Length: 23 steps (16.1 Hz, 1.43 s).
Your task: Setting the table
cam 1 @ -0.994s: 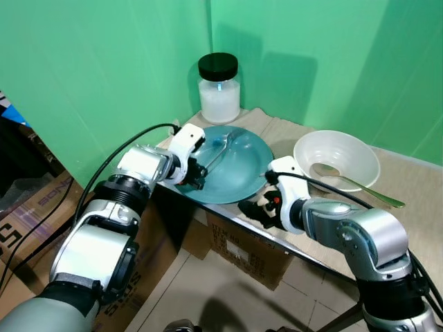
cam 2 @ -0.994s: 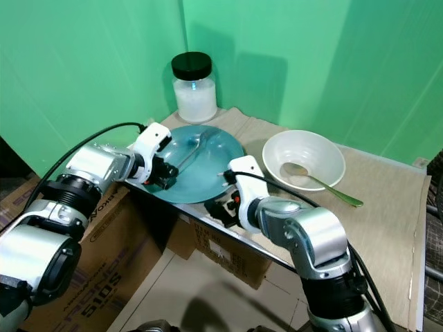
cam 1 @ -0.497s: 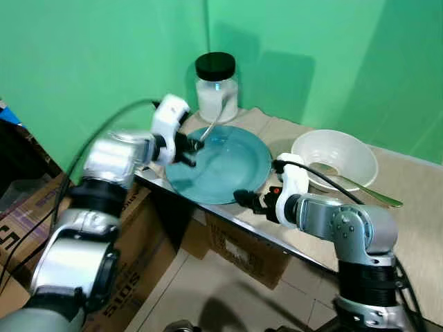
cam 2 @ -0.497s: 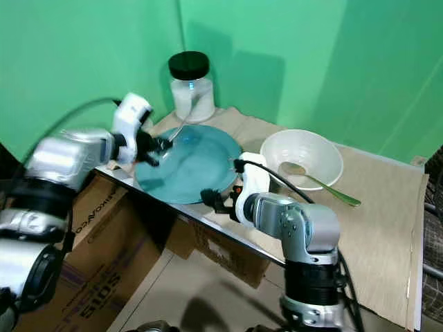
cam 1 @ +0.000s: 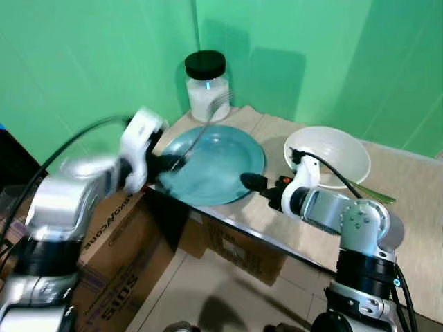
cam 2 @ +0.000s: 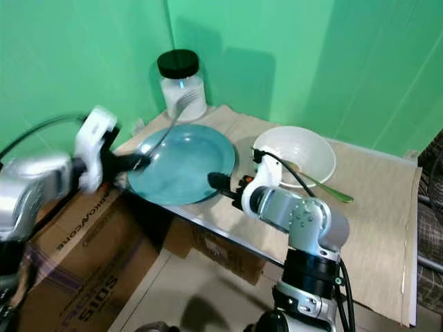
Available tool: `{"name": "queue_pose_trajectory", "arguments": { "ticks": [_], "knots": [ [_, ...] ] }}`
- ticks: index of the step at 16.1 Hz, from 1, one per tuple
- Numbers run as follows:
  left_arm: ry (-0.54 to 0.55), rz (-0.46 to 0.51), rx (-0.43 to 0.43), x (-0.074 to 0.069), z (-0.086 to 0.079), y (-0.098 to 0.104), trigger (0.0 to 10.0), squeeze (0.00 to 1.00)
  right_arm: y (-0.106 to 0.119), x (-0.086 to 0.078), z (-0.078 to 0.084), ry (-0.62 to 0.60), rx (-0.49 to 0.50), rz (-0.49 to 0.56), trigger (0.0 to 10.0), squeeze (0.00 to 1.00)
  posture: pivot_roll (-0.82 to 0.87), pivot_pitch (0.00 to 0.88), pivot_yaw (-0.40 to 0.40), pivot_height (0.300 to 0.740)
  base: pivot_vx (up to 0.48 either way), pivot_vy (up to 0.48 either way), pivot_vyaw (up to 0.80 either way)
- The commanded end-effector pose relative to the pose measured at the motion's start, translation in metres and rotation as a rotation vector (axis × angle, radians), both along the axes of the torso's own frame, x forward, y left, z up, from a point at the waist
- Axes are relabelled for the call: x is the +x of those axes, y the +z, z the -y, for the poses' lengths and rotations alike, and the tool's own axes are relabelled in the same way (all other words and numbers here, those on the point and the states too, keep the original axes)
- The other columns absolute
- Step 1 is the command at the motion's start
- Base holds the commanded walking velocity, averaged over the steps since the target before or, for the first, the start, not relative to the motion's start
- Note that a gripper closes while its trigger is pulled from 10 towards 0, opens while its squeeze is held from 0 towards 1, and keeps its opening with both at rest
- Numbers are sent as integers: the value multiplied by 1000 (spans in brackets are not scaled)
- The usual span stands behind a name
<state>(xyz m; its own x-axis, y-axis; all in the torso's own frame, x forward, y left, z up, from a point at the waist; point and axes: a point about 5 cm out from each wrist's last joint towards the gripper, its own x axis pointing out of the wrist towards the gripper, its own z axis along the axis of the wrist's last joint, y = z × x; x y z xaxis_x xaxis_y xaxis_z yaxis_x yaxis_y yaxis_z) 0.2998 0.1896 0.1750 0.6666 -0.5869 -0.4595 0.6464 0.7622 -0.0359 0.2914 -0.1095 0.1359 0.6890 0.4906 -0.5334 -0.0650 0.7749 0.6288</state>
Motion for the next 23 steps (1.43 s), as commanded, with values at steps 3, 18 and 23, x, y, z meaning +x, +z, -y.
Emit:
{"name": "queue_pose_trajectory", "arguments": {
  "ticks": [3,18,23],
  "knots": [
    [126,20,114,-12,-24,-11,0,0,13,3,-35,69,122,19,10000,0,6,39,79,740,0,0,0],
    [273,-161,32,-45,-34,-106,0,0,21,16,-63,190,265,82,10000,0,16,0,33,740,0,0,0],
    [262,-148,25,-43,-31,-105,0,0,16,16,-67,189,231,83,4706,0,16,0,30,740,0,0,0]
  ]
}}
